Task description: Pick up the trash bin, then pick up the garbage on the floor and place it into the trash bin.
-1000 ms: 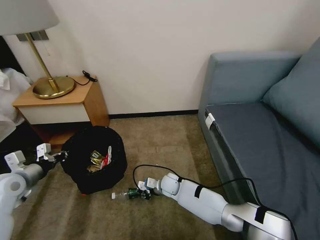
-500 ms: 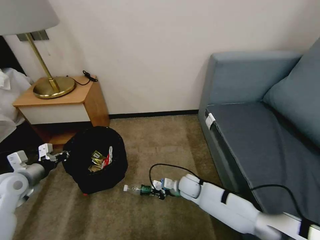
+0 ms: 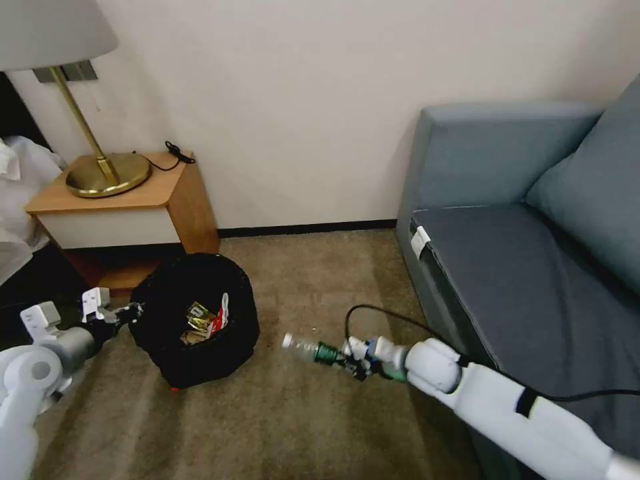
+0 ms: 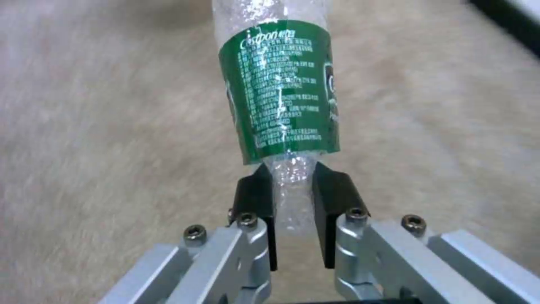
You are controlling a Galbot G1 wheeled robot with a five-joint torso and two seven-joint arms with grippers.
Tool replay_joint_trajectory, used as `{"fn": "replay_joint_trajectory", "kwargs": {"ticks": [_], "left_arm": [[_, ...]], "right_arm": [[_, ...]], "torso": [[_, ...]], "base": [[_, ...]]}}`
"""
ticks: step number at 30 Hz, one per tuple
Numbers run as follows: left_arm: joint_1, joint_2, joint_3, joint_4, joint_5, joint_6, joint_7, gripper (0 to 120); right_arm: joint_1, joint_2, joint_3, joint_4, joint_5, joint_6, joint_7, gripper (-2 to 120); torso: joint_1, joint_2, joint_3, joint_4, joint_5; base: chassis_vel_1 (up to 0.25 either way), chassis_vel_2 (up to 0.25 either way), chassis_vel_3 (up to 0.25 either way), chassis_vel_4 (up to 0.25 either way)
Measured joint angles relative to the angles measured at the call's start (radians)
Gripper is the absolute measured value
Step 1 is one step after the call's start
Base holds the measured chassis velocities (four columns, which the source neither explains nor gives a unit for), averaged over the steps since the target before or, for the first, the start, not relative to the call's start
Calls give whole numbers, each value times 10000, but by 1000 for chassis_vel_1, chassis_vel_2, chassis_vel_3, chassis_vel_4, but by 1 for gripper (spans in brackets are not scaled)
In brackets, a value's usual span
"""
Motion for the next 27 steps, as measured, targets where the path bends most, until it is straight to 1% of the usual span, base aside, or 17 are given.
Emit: {"fn": "replay_joint_trajectory", "kwargs": {"ticks": [2, 3, 6, 8, 9, 11, 12, 13, 15, 17, 18, 22, 24, 25, 26, 27], "left_arm": [[65, -26, 91, -126, 39, 0, 0, 7], [65, -26, 91, -126, 39, 0, 0, 7], [63, -77, 255, -208, 116, 0, 0, 7], [60, -109, 294, -241, 138, 0, 0, 7], [60, -172, 367, -310, 186, 0, 0, 7], [83, -250, 439, -405, 248, 0, 0, 7], [133, -324, 485, -507, 298, 0, 0, 7], [133, -324, 485, -507, 298, 0, 0, 7], [182, -386, 522, -607, 356, 1, -2, 7], [250, -450, 585, -743, 434, 0, -11, 7], [250, -450, 585, -743, 434, 0, -11, 7], [379, -774, 752, -1184, 710, 0, -56, 7], [396, -837, 767, -1247, 749, 1, -63, 7], [443, -995, 794, -1410, 848, 0, -81, 7], [443, -995, 794, -1410, 848, 0, -81, 7], [490, -1097, 805, -1514, 915, 0, -96, 7]], "right_arm": [[-692, -436, 991, 1551, 1185, -38, 629, 13], [-692, -436, 991, 1551, 1185, -38, 629, 13], [-953, -384, 1283, 2996, 1884, 2, 1123, 13], [-960, -312, 1337, 3237, 1971, 6, 1206, 13], [-906, -160, 1411, 3592, 2176, 5, 1384, 13], [-663, -29, 1427, 3871, 2470, -15, 1586, 13], [-253, 14, 1257, 4032, 2763, 58, 1743, 13], [-253, 14, 1257, 4032, 2763, 58, 1743, 13], [201, 60, 944, 4099, 2956, 210, 1842, 13], [691, 264, 537, 4099, 3106, 361, 1960, 13], [691, 264, 537, 4099, 3106, 361, 1960, 13], [1469, 1083, -230, 3793, 3117, 285, 2190, 13], [1527, 1176, -315, 3750, 3092, 276, 2216, 13], [1636, 1356, -524, 3630, 3019, 265, 2275, 13], [1636, 1356, -524, 3630, 3019, 265, 2275, 13], [1683, 1479, -669, 3518, 2949, 261, 2316, 13]], "torso": [[0, 0, 0, -1, -1], [0, 0, 0, -1, -1], [-1, 0, -1, 0, -2], [-1, 0, 0, 0, -3], [0, 0, -1, 0, -1], [0, 0, -1, -1, -2], [0, 0, 0, 0, -3], [0, 0, 0, 0, -3], [0, 0, -1, 2, -3], [-1, 0, 0, 2, -3], [-1, 0, 0, 2, -3], [0, 0, 0, 3, -2], [0, 0, 0, 2, -3], [-1, 0, 0, 2, -4], [-1, 0, 0, 2, -4], [0, 0, 0, 2, -2]], "base": [[0, 0, 0, 0], [0, 0, 0, 0], [0, 0, 0, 0], [0, 0, 0, 0], [0, 0, 0, 0], [0, 0, 0, 0], [0, 0, 0, 0], [0, 0, 0, 0], [0, 0, 0, 0], [0, 0, 0, 0], [0, 0, 0, 0], [0, 0, 0, 0], [0, 0, 0, 0], [0, 0, 0, 0], [0, 0, 0, 0], [0, 0, 0, 0]]}}
